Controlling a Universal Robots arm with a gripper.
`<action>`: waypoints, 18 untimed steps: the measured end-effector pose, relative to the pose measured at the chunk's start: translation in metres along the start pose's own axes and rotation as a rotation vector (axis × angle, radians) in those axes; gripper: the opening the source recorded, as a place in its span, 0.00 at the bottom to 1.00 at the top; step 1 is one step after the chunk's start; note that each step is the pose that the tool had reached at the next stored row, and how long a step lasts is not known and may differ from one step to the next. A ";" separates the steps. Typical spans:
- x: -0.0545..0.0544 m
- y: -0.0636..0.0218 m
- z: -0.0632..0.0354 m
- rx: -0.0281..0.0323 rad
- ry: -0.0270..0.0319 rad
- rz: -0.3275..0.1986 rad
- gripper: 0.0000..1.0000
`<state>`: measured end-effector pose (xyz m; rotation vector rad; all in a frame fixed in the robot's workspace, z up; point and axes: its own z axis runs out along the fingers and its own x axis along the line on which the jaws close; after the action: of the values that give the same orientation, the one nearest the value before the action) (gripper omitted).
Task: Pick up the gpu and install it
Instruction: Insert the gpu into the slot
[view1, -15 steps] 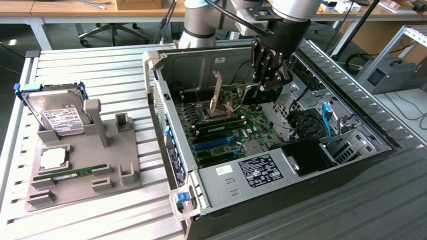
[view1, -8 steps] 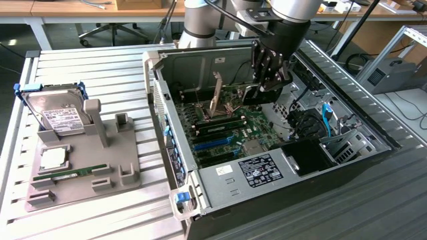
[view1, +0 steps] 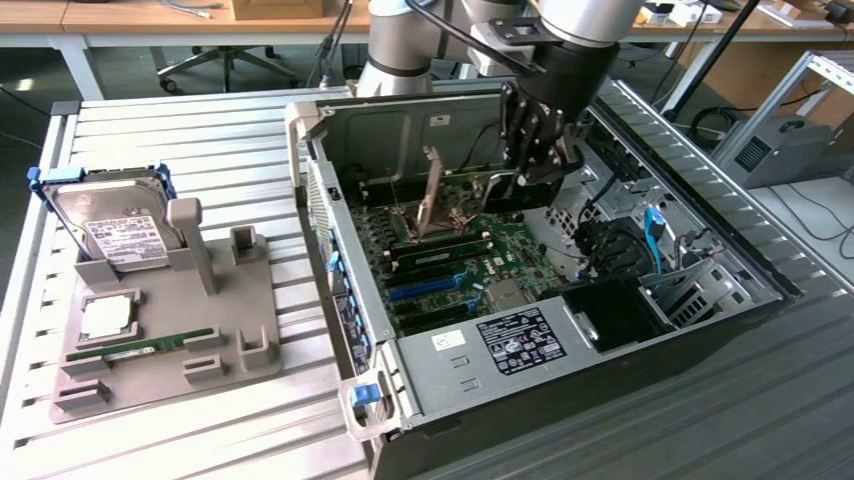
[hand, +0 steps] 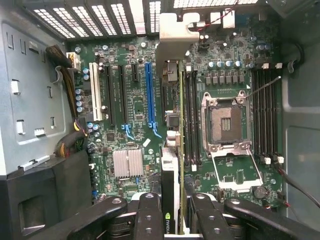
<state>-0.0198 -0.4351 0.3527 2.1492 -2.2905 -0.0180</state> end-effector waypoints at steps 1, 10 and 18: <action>0.000 0.0019 0.0000 0.0000 0.0000 0.000 0.27; 0.016 0.0288 0.0004 -0.0001 0.0002 -0.003 0.27; 0.019 0.0308 0.0292 -0.0015 -0.0237 -0.004 0.27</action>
<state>-0.0521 -0.4517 0.3237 2.1643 -2.2982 -0.0454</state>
